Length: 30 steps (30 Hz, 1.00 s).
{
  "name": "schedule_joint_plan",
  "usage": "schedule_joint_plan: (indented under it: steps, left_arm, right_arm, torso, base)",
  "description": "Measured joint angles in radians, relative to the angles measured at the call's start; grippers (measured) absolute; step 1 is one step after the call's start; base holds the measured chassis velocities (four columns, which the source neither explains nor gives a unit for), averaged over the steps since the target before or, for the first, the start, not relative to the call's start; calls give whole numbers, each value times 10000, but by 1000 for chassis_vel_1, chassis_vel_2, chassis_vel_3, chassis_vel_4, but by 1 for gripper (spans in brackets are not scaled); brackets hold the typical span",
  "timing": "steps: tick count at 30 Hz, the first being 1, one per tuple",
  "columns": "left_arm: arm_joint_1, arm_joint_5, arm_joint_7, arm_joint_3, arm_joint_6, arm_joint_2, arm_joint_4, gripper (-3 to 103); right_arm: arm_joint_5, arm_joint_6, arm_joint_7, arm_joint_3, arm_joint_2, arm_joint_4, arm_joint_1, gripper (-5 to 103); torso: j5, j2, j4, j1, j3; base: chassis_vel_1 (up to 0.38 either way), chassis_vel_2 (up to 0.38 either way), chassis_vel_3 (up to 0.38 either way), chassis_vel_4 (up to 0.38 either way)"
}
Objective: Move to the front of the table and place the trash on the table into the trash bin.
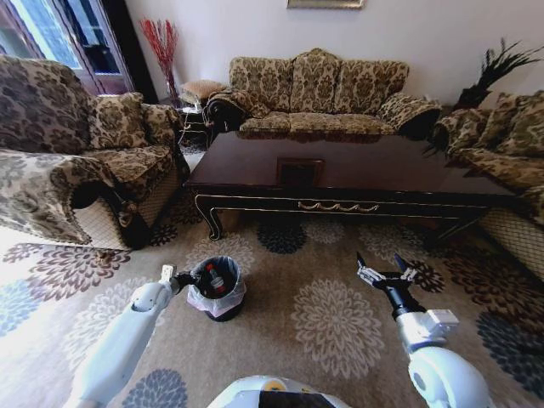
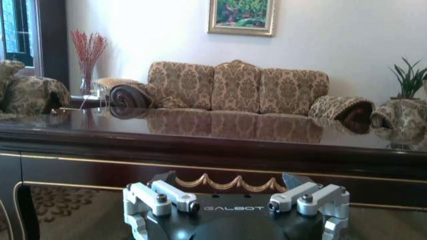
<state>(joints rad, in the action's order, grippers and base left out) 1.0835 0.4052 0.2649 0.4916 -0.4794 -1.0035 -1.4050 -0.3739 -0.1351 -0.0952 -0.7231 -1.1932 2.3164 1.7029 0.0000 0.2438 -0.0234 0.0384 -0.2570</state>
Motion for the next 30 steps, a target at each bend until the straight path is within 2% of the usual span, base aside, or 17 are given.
schedule_joint_plan:
  steps: [2, 3, 4, 5, 7, 10, 11, 12, 13, 14, 15, 17, 19, 25, 27, 30]
  left_arm:
    - [80, 79, -83, 174, 369, -13, -74, 66]
    - [80, 79, -83, 174, 369, -13, -74, 66]
    - [117, 127, -164, 236, 504, -27, -118, 72]
    - [201, 283, -335, 337, 796, -55, -207, 77]
    - [253, 383, -474, 383, 995, -77, -258, 77]
    - [710, 579, -1481, 728, 2265, -486, -776, 93]
    - [710, 579, -1481, 728, 2265, -486, -776, 93]
    - [926, 580, -1725, 842, 2674, -678, -1042, 97]
    - [1372, 581, -2085, 942, 3354, -1023, -1540, 99]
    - [1669, 574, -2285, 976, 3721, -1264, -1870, 100]
    - [1669, 574, -2285, 976, 3721, -1264, -1870, 100]
    - [2223, 495, -2707, 1061, 4222, -1790, -2631, 100]
    - [2610, 351, -2957, 1117, 4424, -2211, -3203, 100]
    - [3523, -287, -3046, 1152, 5007, -2998, -4118, 100]
    - [3612, -343, -3046, 1148, 5076, -3056, -4165, 100]
    - [3850, -662, -3125, 1120, 5716, -3257, -4080, 100]
  right_arm:
    - [0, 0, 0, 0, 0, 0, 0, 100]
    - [0, 0, 0, 0, 0, 0, 0, 100]
    - [0, 0, 0, 0, 0, 0, 0, 100]
    - [0, 0, 0, 0, 0, 0, 0, 100]
    - [0, 0, 0, 0, 0, 0, 0, 100]
    - [0, 0, 0, 0, 0, 0, 0, 100]
    - [0, 0, 0, 0, 0, 0, 0, 100]
    - [0, 0, 0, 0, -1, 0, 0, 100]
    - [0, 0, 0, 0, 0, 0, 0, 100]
    - [0, 0, 0, 0, 0, 0, 0, 100]
    - [0, 0, 0, 0, 0, 0, 0, 100]
    - [0, 0, 0, 0, 0, 0, 0, 100]
    - [0, 0, 0, 0, 0, 0, 0, 100]
    - [0, 0, 0, 0, 0, 0, 0, 100]
    - [0, 0, 0, 0, 0, 0, 0, 100]
    - [0, 0, 0, 0, 0, 0, 0, 100]
  torso:
    - [0, 10, 0, 3, -7]
    - [0, 10, 0, 3, -7]
    - [1, 14, 0, 4, -9]
    - [1, 19, 0, 6, -12]
    - [1, 21, 1, 7, -14]
    - [0, 29, 0, 11, -22]
    - [0, 29, 0, 11, -22]
    - [2, 33, 2, 11, -23]
    - [5, 37, 1, 12, -25]
    - [-1, 38, 0, 12, -27]
    - [-1, 38, 0, 12, -27]
    - [1, 43, -2, 13, -29]
    - [3, 47, 1, 14, -31]
    - [1, 55, 1, 17, -37]
    - [2, 56, 0, 18, -37]
    - [3, 58, 2, 19, -40]
  base:
    - [0, 0, 0, 0]
    - [0, 0, 0, 0]
    - [0, 0, 0, 0]
    - [0, 0, 0, 0]
    - [0, 0, 0, 0]
    - [0, 0, 0, 0]
    - [0, 0, 0, 0]
    - [0, 0, 0, 0]
    - [0, 0, 0, 0]
    - [0, 0, 0, 0]
    - [0, 0, 0, 0]
    - [0, 0, 0, 0]
    - [0, 0, 0, 0]
    - [0, 0, 0, 0]
    - [0, 0, 0, 0]
    - [0, 0, 0, 0]
